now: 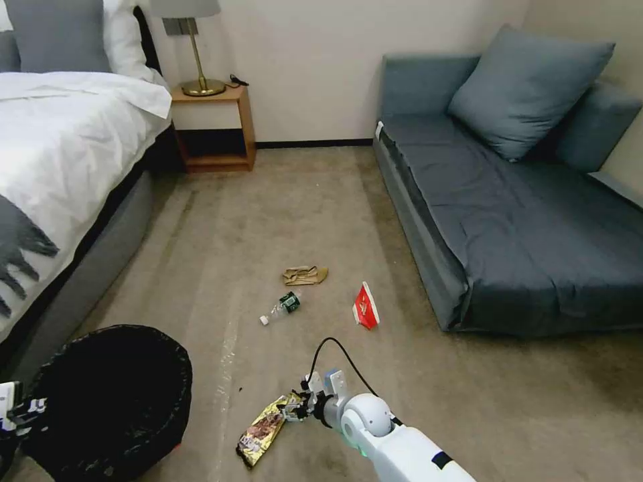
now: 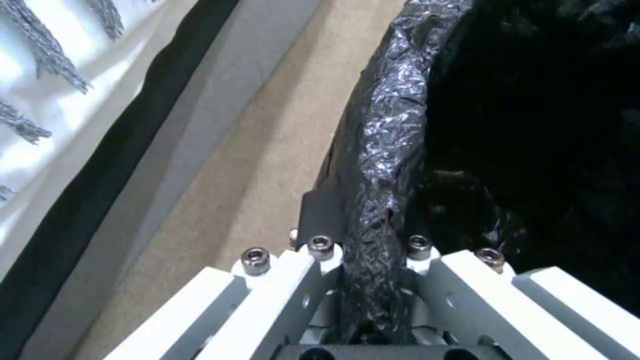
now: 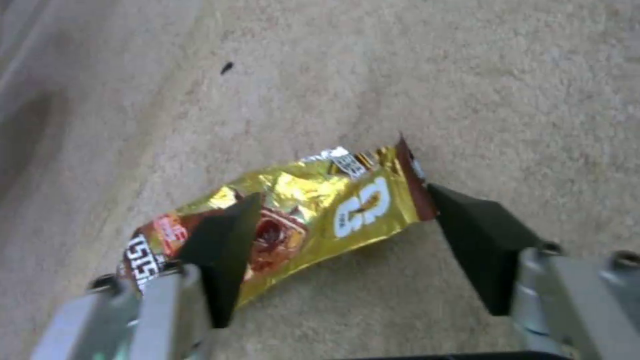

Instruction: Pick up the trash bin, then pick up the garbage on the floor and place it into the trash bin.

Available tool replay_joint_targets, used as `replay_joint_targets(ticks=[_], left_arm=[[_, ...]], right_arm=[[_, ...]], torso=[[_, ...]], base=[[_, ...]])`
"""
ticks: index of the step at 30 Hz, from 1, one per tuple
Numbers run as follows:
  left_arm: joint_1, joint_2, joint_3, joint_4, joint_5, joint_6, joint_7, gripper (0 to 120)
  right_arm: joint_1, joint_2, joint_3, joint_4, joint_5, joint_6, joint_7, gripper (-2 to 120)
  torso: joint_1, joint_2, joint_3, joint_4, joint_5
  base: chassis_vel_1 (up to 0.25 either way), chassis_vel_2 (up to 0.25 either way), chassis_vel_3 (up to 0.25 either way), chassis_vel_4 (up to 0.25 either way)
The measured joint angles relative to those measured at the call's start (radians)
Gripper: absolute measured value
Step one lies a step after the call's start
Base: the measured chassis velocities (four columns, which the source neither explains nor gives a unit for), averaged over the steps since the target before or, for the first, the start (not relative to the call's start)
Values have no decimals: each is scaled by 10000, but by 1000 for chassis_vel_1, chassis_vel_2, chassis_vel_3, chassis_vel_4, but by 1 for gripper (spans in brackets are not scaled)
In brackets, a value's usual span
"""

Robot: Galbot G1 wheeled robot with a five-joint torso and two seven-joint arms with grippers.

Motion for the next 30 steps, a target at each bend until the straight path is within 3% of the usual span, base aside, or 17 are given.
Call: replay_joint_targets(ticks=[10, 17, 25, 30], left_arm=[[-61, 19, 25, 10, -5, -12, 1, 4], [-85, 38, 22, 55, -41, -23, 2, 4], [-129, 12, 49, 78, -48, -30, -6, 4], [-141, -62, 165, 68, -43, -43, -17, 4]], right_arm=[[-30, 13, 54, -205, -272, 157, -124, 30], [-9, 86, 14, -342, -341, 259, -158, 1], [-29, 54, 112, -300, -299, 370, -142, 0], [-334, -304, 778, 671, 232, 404, 121, 0]], torso=[[0, 0, 0, 0, 0], [0, 0, 0, 0, 0], [0, 0, 0, 1, 1], [0, 0, 1, 1, 2]], base=[[0, 0, 0, 0], [0, 0, 0, 0], [0, 0, 0, 0], [0, 0, 0, 0]])
